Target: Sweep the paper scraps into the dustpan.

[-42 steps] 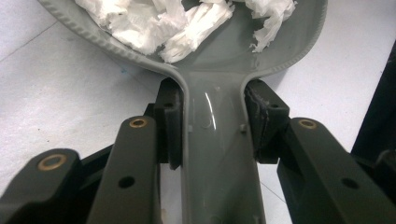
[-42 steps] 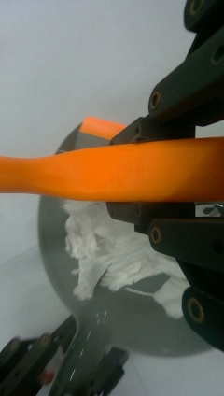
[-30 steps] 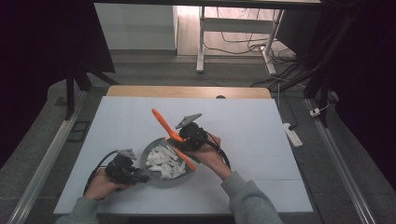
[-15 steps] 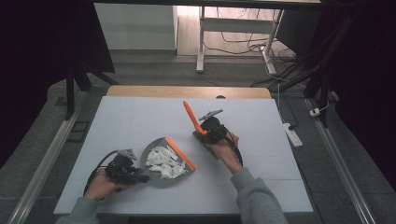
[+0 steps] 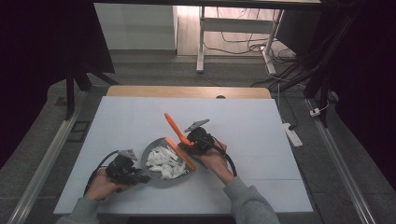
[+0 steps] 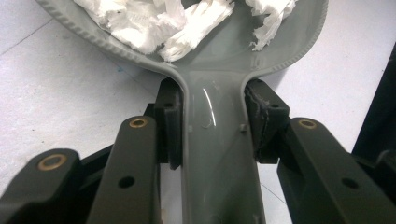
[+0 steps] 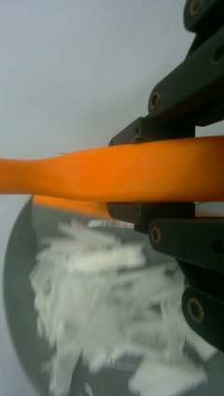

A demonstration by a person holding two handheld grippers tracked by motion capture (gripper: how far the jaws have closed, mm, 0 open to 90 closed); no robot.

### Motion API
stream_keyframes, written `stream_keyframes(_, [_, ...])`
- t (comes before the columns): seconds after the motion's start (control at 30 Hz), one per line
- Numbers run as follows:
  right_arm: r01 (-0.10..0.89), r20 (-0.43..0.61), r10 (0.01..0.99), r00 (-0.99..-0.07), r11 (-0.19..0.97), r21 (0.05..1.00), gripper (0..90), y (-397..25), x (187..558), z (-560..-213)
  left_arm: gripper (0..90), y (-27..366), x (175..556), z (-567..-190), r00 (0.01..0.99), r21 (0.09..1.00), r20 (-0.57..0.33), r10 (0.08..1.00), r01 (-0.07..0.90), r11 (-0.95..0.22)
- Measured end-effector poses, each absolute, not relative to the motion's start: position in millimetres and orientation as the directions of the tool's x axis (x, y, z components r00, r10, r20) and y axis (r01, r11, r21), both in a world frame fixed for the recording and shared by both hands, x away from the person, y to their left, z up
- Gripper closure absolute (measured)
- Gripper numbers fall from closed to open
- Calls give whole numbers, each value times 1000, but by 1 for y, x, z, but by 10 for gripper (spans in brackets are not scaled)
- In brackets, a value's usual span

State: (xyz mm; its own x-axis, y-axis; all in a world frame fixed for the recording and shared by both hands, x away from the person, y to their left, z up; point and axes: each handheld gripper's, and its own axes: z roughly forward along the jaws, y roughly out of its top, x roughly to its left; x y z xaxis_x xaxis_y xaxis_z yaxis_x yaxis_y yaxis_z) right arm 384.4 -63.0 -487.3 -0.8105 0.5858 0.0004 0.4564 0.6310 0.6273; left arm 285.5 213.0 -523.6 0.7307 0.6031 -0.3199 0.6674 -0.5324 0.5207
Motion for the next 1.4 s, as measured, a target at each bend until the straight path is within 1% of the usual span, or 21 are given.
stream_keyframes(0.1, [442, 26, 557, -830, 629, 639, 705, -56, 378, -485, 614, 213, 286, -524, 731, 521, -320, 602, 667, -533])
stream_keyframes(0.2, [430, 27, 548, -836, 623, 653, 705, -54, 375, -482, 615, 213, 285, -524, 731, 521, -320, 602, 667, -533])
stream_keyframes(0.43, [463, 66, 598, -799, 541, 702, 705, -79, 377, -470, 615, 213, 285, -526, 732, 521, -318, 602, 666, -535])
stream_keyframes(0.53, [460, 62, 609, -790, 523, 717, 705, -90, 376, -468, 615, 213, 285, -526, 733, 523, -317, 602, 665, -534])
stream_keyframes(0.9, [462, 56, 628, -776, 505, 729, 705, -118, 374, -466, 615, 214, 284, -525, 735, 552, -314, 601, 656, -515])
stream_keyframes(1.4, [456, 50, 634, -772, 497, 739, 705, -135, 370, -462, 616, 215, 283, -523, 737, 570, -291, 610, 646, -508])
